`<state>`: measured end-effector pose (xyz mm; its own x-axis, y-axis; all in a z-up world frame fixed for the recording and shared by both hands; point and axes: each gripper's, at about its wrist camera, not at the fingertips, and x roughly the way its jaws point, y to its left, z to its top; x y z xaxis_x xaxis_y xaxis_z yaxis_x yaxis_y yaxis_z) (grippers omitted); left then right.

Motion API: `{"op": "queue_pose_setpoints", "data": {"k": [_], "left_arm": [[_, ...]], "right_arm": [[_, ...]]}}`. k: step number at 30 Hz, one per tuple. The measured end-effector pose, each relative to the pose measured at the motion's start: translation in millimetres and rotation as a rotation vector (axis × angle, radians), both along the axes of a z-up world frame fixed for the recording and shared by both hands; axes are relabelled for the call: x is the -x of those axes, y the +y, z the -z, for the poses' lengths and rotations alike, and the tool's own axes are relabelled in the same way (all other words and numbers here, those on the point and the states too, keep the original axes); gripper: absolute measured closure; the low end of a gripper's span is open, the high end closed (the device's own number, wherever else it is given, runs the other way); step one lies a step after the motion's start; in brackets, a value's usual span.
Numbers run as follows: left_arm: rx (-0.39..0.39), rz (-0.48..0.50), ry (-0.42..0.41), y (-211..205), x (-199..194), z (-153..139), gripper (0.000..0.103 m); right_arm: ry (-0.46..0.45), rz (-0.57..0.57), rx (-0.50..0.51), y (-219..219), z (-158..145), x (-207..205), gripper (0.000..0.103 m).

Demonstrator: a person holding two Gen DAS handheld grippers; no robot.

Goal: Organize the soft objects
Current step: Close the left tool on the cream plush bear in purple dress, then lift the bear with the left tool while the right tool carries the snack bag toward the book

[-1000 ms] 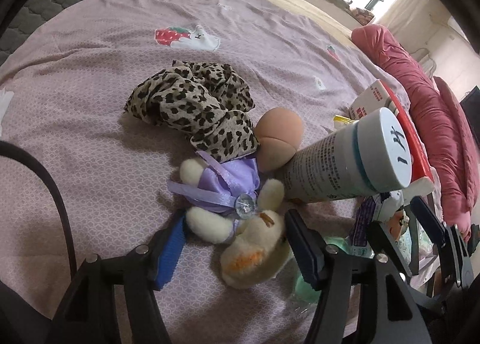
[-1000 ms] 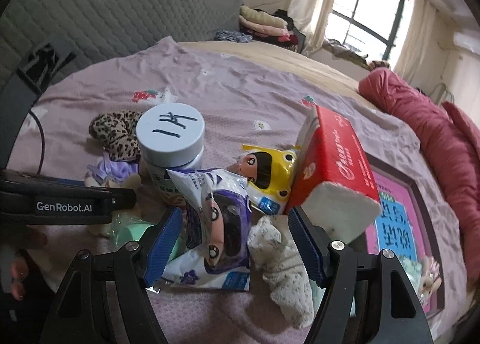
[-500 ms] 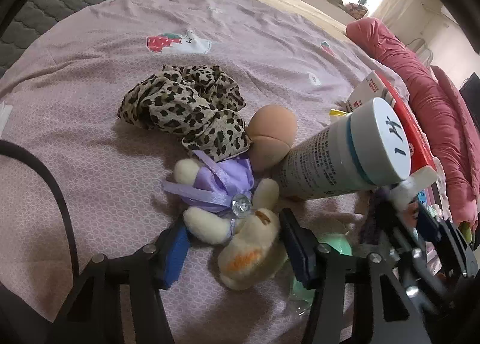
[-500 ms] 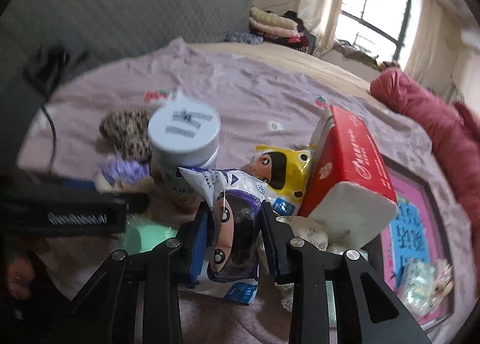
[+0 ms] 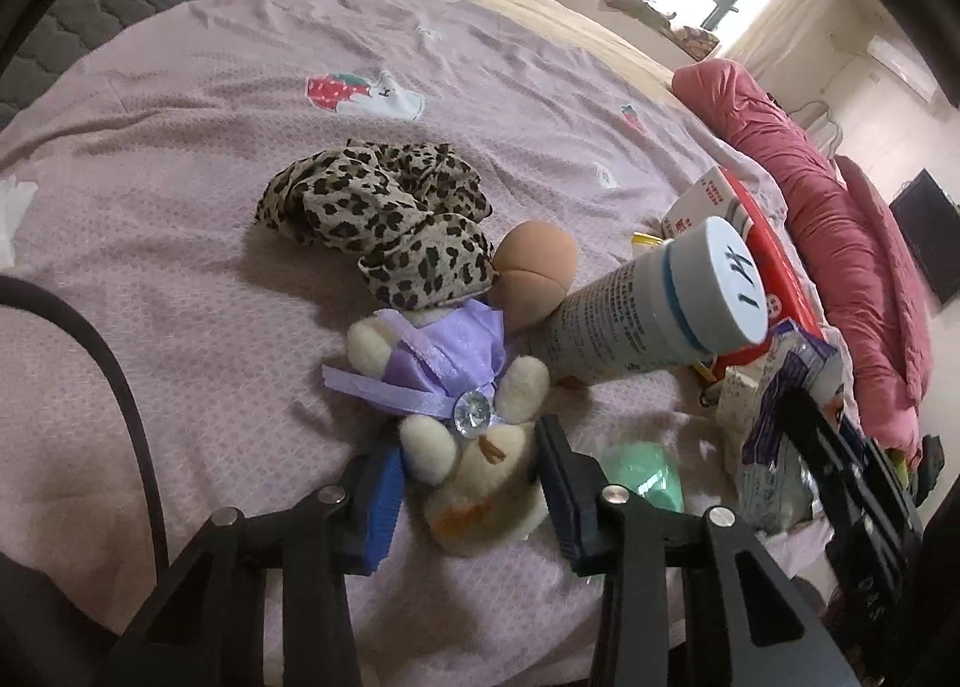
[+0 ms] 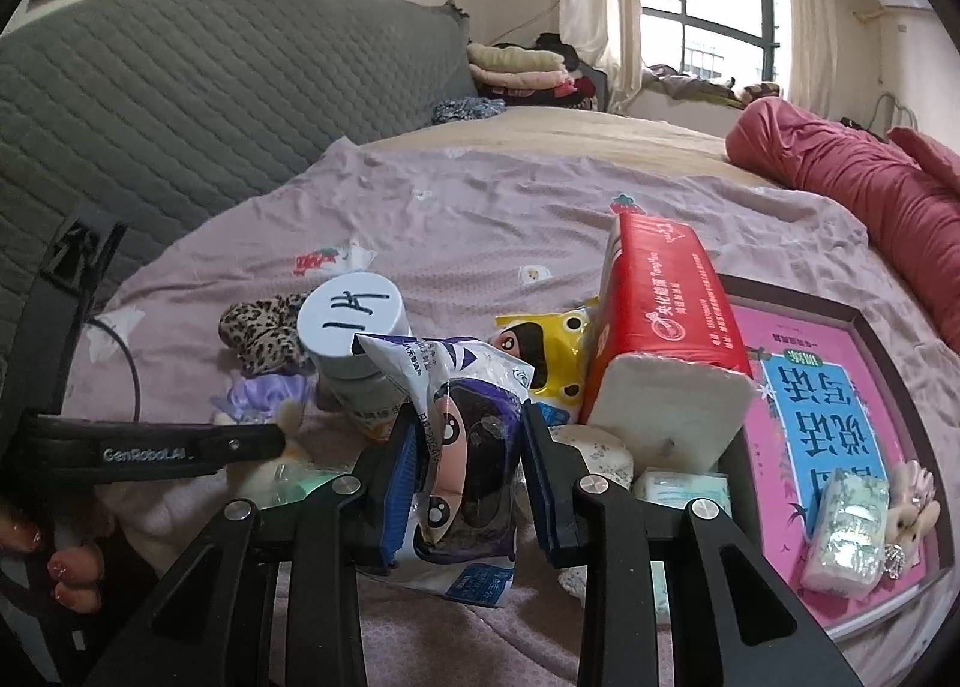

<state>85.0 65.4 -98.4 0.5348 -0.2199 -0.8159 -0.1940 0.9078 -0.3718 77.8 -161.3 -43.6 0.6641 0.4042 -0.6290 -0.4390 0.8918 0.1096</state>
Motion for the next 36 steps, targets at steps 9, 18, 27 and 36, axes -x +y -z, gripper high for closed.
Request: {"op": "queue_pose_setpoints", "data": {"k": [9, 18, 27, 36], "left_arm": [[-0.005, 0.022, -0.035, -2.6, 16.6, -19.0, 0.063], [-0.030, 0.040, 0.017, -9.6, 16.0, -6.2, 0.063], [0.073, 0.019, 0.068, -4.8, 10.4, 18.3, 0.052], [0.024, 0.053, 0.041, -16.8, 4.1, 20.5, 0.065]], "right_arm": [[-0.004, 0.022, -0.041, -12.4, -8.5, 6.2, 0.070], [0.011, 0.033, -0.062, -20.0, -9.4, 5.8, 0.070], [0.021, 0.041, -0.077, -21.4, -8.5, 5.2, 0.070], [0.037, 0.058, -0.090, -25.2, -6.6, 1.8, 0.070]]}}
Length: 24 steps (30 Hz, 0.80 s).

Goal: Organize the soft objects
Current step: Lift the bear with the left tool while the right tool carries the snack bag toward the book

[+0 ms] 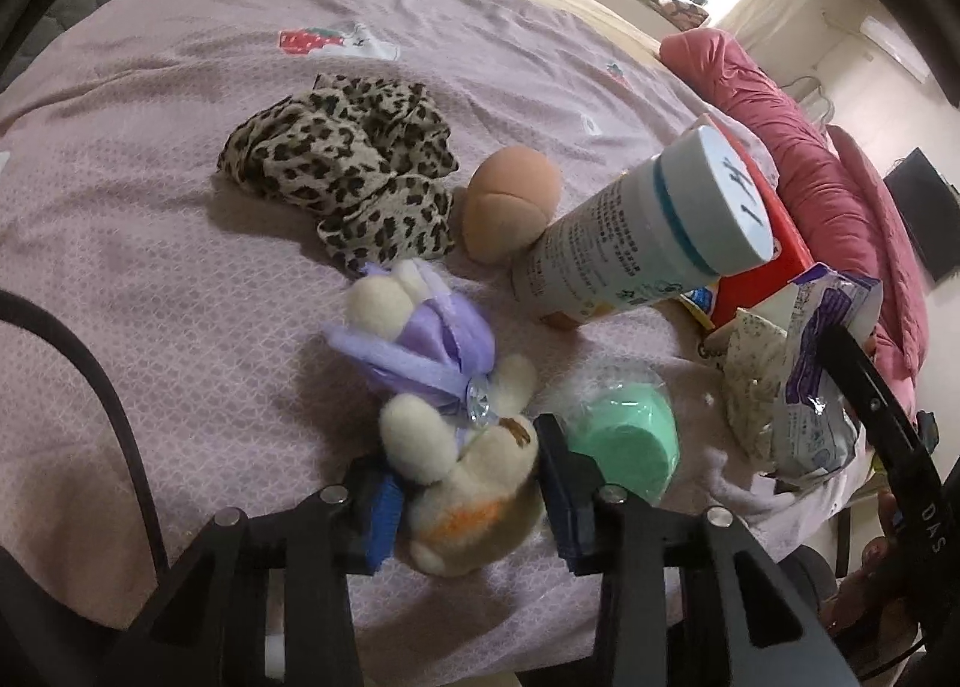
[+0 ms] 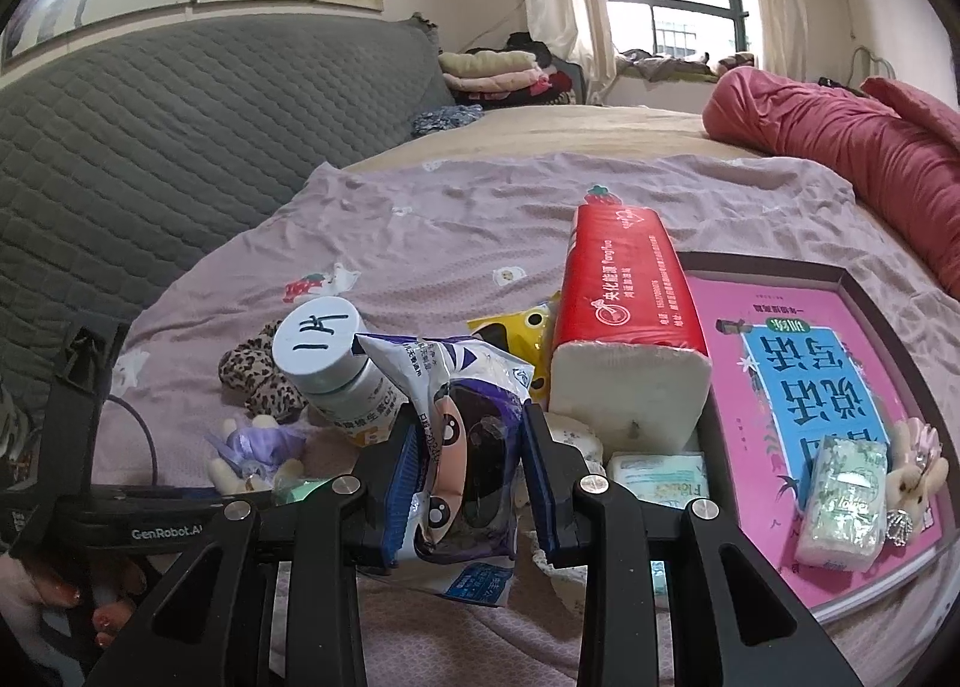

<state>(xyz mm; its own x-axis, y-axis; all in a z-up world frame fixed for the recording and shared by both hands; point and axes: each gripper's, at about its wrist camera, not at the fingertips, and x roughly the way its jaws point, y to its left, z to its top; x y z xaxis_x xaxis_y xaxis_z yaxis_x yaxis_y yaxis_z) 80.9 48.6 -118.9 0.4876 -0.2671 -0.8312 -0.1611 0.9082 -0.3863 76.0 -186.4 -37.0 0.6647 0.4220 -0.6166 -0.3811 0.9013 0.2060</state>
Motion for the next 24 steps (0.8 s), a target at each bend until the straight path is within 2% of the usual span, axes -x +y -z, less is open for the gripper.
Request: {"op": "queue_pose_setpoints", "data": {"k": [7, 20, 24], "left_arm": [[-0.033, 0.005, -0.072, -2.0, 10.5, -23.9, 0.067], [-0.103, -0.074, -0.217, 10.9, 25.7, -70.7, 0.067], [-0.062, -0.076, -0.237, 8.7, 29.3, -83.0, 0.067]], "right_arm": [[-0.015, 0.009, -0.001, -1.4, -3.5, 2.0, 0.070], [-0.049, 0.017, -0.029, -7.4, -13.1, 6.6, 0.070], [-0.063, 0.016, -0.045, -9.9, -18.5, 8.6, 0.070]]}}
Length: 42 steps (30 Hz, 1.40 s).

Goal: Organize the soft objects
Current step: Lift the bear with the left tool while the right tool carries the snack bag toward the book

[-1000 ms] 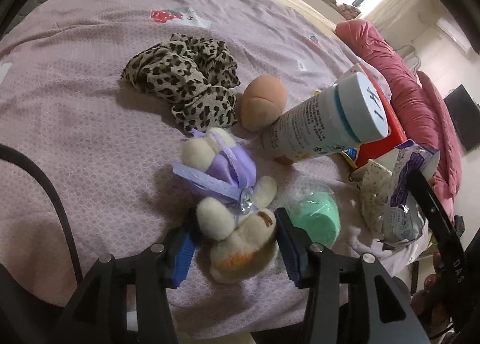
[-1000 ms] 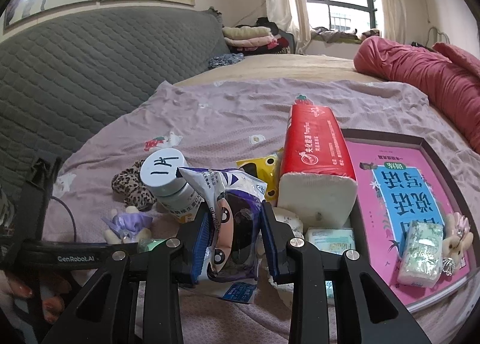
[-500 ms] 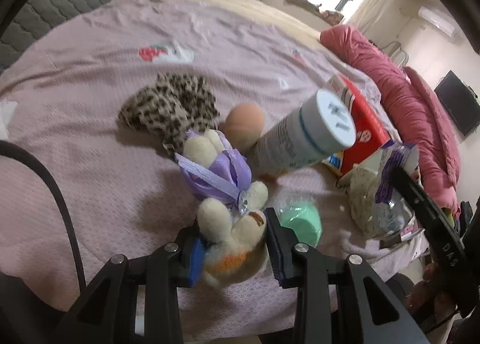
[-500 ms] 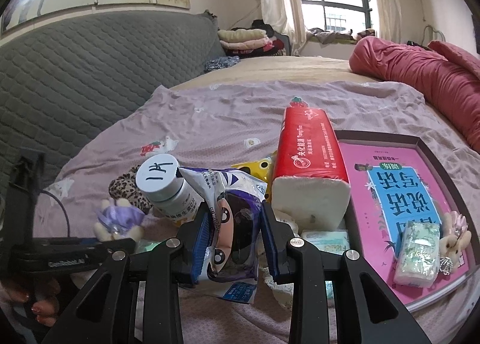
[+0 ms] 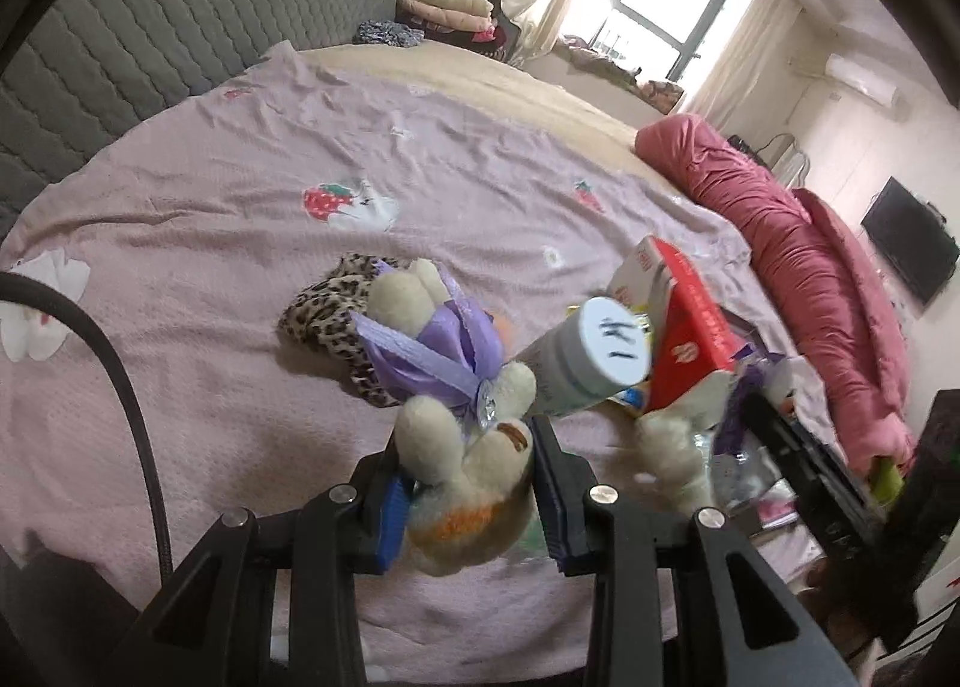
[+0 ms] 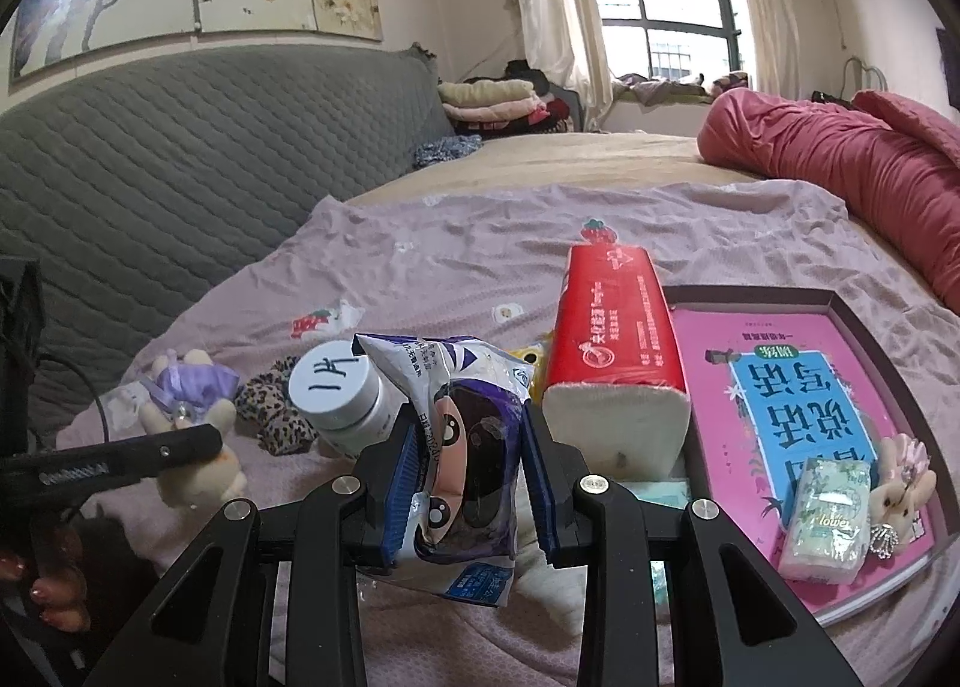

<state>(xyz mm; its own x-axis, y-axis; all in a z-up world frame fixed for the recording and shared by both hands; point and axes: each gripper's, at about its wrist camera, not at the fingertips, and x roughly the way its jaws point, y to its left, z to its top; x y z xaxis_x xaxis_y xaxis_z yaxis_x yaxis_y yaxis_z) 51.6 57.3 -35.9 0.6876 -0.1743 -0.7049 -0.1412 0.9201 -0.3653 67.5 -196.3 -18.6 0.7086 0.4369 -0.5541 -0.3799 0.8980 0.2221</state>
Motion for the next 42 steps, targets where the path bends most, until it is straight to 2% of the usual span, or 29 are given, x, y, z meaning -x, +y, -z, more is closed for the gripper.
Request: {"op": "queue_pose_setpoints", "data": {"k": [11, 26, 35, 42], "left_arm": [[-0.088, 0.101, -0.072, -51.8, 7.3, -34.8, 0.067], [-0.119, 0.232, -0.083, -121.6, 11.1, -48.1, 0.067], [-0.119, 0.284, -0.105, -154.0, 8.0, -61.5, 0.066], [-0.121, 0.333, -0.133, -183.8, 1.0, -72.3, 0.067]], "right_arm": [[-0.046, 0.044, -0.037, -23.1, -14.7, 4.5, 0.070], [-0.066, 0.210, -0.108, -89.1, -22.5, 5.9, 0.070], [-0.097, 0.295, -0.093, -112.2, -26.8, 9.8, 0.070], [-0.106, 0.370, -0.118, -132.3, -29.0, 13.2, 0.070]]}}
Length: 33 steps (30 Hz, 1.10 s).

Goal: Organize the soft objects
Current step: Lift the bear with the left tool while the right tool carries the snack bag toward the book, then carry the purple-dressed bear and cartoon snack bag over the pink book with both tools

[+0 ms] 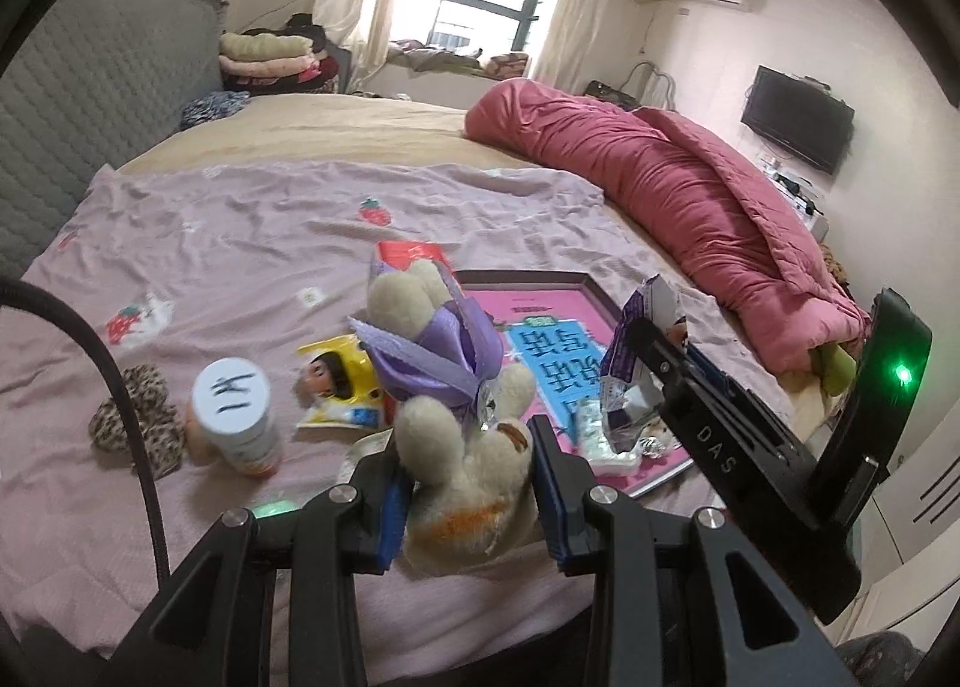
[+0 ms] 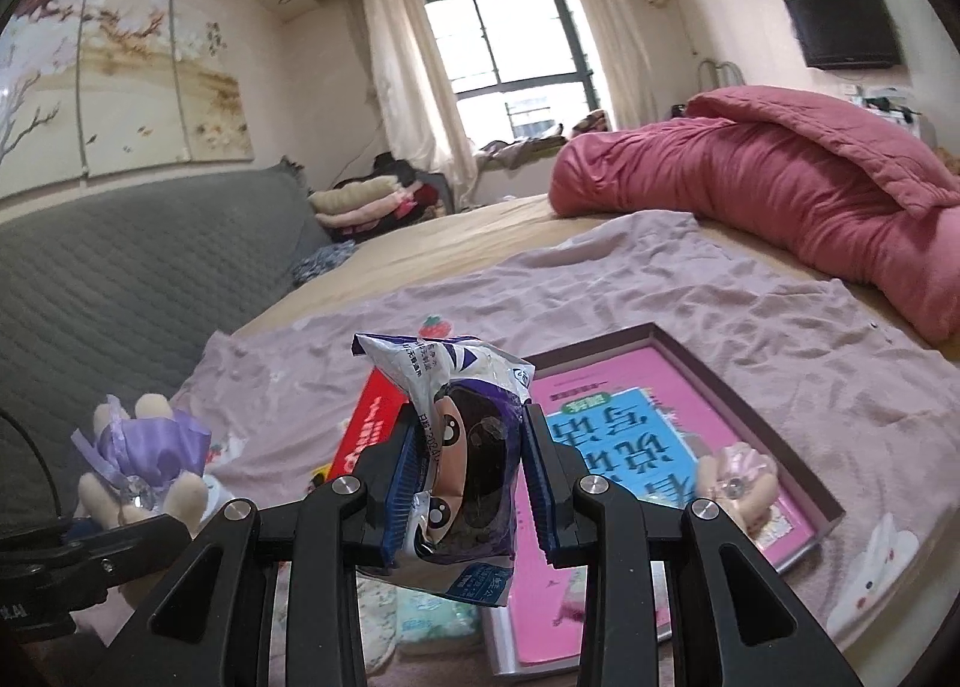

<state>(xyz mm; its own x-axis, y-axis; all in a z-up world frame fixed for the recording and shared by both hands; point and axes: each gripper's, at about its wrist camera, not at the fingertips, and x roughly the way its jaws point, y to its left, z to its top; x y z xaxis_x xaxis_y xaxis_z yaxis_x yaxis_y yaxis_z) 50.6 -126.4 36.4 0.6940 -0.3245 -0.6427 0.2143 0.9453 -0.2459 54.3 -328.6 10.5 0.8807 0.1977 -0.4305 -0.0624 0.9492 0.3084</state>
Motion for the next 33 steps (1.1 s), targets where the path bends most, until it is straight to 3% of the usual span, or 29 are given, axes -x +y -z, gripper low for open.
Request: {"op": "queue_pose_setpoints", "data": {"k": [15, 33], "left_arm": [[-0.022, 0.101, -0.009, -58.4, -24.3, 2.7, 0.067], [-0.106, 0.152, 0.031, -113.0, -60.6, 45.2, 0.067]], "right_arm": [[-0.035, 0.198, 0.003, -53.7, -3.3, 9.1, 0.070], [-0.015, 0.337, -0.007, -96.6, 9.1, 11.5, 0.070]]}}
